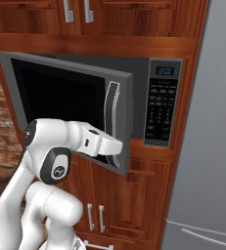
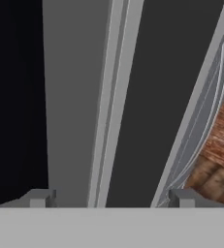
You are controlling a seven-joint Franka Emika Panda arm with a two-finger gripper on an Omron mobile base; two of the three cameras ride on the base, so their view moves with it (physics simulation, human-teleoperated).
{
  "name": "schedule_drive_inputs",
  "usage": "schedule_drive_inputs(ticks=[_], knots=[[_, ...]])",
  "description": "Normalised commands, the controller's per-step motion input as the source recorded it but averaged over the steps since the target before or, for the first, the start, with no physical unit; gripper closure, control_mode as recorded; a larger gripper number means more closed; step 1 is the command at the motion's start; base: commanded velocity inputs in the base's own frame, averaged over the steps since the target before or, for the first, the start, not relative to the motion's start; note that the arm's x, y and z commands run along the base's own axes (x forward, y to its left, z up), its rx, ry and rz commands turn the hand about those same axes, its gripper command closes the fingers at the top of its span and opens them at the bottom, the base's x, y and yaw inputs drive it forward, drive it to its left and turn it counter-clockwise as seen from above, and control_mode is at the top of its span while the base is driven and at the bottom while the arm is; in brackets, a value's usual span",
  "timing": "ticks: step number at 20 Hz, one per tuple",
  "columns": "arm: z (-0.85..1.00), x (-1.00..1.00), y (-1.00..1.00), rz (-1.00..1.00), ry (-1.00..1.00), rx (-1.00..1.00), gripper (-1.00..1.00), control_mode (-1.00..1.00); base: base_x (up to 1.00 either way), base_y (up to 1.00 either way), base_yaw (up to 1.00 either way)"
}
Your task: Place the sponge inside the microwave to prepare for sanitizing.
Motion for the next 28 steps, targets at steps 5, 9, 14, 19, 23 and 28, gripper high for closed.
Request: schedule_drive_inputs(ticks=[5,9,14,19,23,28], knots=[[0.04,-0.53,-0.08,0.00,-0.12,0.00,-1.00,-1.00,0.00,0.00,0.00],[0.27,-0.76,0.00,0.01,-0.22,0.01,-1.00,-1.00,0.00,0.00,0.00],[0.26,-0.73,-0.35,0.02,-0.18,0.26,-1.00,-1.00,0.00,0.00,0.00],[0.17,-0.46,-0.22,0.05,-0.14,0.25,-1.00,-1.00,0.00,0.00,0.00],[0.11,-0.09,0.02,0.05,-0.02,0.06,-1.00,-1.00,0.00,0.00,0.00],[0.36,-0.03,0.31,0.02,0.00,-0.04,-1.00,-1.00,0.00,0.00,0.00]])
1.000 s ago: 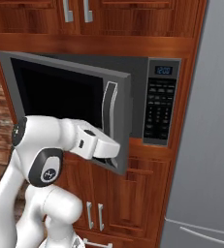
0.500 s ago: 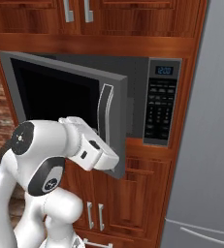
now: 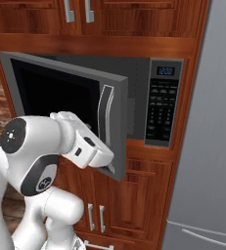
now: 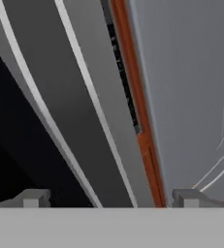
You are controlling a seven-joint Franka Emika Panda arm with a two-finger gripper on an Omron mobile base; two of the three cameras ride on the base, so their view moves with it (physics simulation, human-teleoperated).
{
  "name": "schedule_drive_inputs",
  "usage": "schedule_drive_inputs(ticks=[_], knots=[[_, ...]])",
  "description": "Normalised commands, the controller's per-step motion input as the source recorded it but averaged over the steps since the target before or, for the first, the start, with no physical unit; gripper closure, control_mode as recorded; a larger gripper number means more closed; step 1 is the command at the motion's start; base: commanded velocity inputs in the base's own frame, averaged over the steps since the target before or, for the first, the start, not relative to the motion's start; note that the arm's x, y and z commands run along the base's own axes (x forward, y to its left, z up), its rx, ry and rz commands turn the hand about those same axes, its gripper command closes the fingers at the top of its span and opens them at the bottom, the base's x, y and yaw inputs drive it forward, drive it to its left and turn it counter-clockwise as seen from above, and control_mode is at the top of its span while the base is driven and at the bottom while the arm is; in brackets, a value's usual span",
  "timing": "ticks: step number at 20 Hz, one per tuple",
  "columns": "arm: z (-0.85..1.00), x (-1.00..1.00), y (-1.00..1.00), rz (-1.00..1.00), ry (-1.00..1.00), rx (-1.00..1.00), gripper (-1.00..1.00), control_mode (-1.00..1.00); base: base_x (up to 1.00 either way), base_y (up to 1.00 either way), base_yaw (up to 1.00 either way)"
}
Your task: Place the sponge inside the microwave to prepare for sanitizing.
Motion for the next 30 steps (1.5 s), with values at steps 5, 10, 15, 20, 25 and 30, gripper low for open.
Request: schedule_drive_inputs(ticks=[5,10,15,20,25,30], knots=[[0.21,0.00,0.71,-0.01,0.00,-0.20,-1.00,-1.00,0.00,0.00,0.00],[0.18,-0.25,0.08,-0.11,0.01,-0.13,-1.00,-1.00,0.00,0.00,0.00],[0.43,-0.65,-0.18,-0.07,0.04,0.00,-1.00,-1.00,0.00,0.00,0.00],[0.17,-0.46,-0.42,-0.09,0.01,0.11,-1.00,-1.00,0.00,0.00,0.00],[0.01,-0.19,-0.50,-0.09,-0.04,0.40,-1.00,-1.00,0.00,0.00,0.00],[0.00,-0.05,-0.55,-0.01,-0.04,0.51,-1.00,-1.00,0.00,0.00,0.00]])
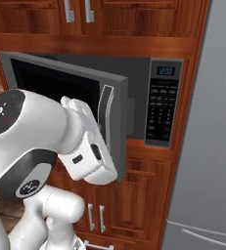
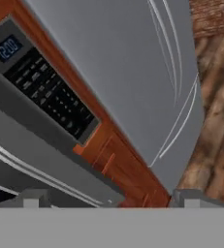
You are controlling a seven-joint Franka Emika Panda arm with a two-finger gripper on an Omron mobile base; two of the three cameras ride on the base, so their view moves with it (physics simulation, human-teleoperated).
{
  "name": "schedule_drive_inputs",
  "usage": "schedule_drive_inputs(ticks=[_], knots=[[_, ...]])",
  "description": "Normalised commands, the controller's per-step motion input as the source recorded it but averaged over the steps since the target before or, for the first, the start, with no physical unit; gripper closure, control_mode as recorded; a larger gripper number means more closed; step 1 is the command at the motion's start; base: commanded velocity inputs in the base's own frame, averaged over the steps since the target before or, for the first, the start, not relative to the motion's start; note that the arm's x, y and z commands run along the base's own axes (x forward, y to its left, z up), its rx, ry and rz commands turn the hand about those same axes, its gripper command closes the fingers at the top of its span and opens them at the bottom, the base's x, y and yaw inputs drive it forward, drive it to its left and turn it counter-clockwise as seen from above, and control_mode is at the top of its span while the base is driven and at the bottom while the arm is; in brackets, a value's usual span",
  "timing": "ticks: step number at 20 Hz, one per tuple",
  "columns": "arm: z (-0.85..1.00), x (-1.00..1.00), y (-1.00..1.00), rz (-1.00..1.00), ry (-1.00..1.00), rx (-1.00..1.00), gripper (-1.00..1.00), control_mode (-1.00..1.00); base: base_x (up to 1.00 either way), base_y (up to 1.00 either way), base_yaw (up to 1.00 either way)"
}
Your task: Place the sponge inside the microwave to prepare for sanitizing.
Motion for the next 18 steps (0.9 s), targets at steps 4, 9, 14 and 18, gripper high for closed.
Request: schedule_drive_inputs(ticks=[4,9,14,18], knots=[[0.00,0.00,-0.52,0.00,-0.06,0.50,-1.00,-1.00,0.00,0.00,0.00],[-0.08,0.26,-0.50,0.13,-0.08,0.36,-1.00,-1.00,0.00,0.00,0.00],[-0.44,0.31,-0.35,0.14,-0.02,0.23,-1.00,-1.00,0.00,0.00,0.00],[-0.45,0.23,-0.18,0.08,0.00,0.20,-1.00,-1.00,0.00,0.00,0.00]])
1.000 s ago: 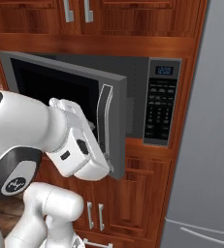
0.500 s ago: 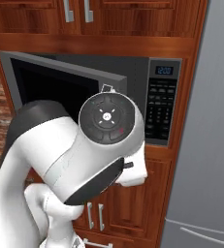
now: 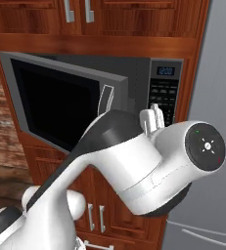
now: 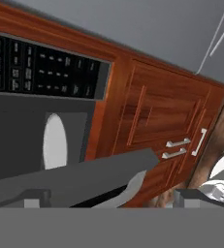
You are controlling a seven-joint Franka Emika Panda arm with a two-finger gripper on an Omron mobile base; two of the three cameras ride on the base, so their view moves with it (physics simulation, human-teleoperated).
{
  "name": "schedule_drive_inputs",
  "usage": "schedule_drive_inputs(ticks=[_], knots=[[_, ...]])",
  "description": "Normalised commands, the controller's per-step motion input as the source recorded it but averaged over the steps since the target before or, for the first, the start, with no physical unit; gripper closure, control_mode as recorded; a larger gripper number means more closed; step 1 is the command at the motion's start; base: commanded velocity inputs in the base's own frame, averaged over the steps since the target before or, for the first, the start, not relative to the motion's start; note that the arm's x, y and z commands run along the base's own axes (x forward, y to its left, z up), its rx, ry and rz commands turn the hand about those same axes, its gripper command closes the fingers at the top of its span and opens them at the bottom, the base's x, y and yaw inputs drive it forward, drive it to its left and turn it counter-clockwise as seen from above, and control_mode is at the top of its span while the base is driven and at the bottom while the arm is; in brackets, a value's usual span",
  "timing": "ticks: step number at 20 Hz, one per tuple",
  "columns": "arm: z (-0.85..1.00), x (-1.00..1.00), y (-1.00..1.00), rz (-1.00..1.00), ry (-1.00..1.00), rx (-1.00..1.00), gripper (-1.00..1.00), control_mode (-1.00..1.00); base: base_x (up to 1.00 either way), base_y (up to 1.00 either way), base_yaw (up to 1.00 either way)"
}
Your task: Place the sponge inside the microwave to prepare for sanitizing.
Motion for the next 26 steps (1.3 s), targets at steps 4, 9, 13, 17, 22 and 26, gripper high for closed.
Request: schedule_drive_inputs(ticks=[4,9,13,17,22,26], knots=[[-0.29,0.08,-0.09,0.05,-0.04,0.13,-1.00,-1.00,0.00,0.00,0.00],[-0.32,0.18,0.00,0.06,0.00,0.14,-1.00,-1.00,0.00,0.00,0.00],[-0.33,0.21,0.00,0.09,-0.01,0.12,-1.00,-1.00,0.00,0.00,0.00],[-0.30,0.19,0.02,0.08,-0.01,0.09,-1.00,-1.00,0.00,0.00,0.00],[-0.25,0.17,0.11,0.06,0.00,0.08,-1.00,-1.00,0.00,0.00,0.00],[-0.05,0.16,0.36,0.01,0.00,0.01,-1.00,-1.00,0.00,0.00,0.00]])
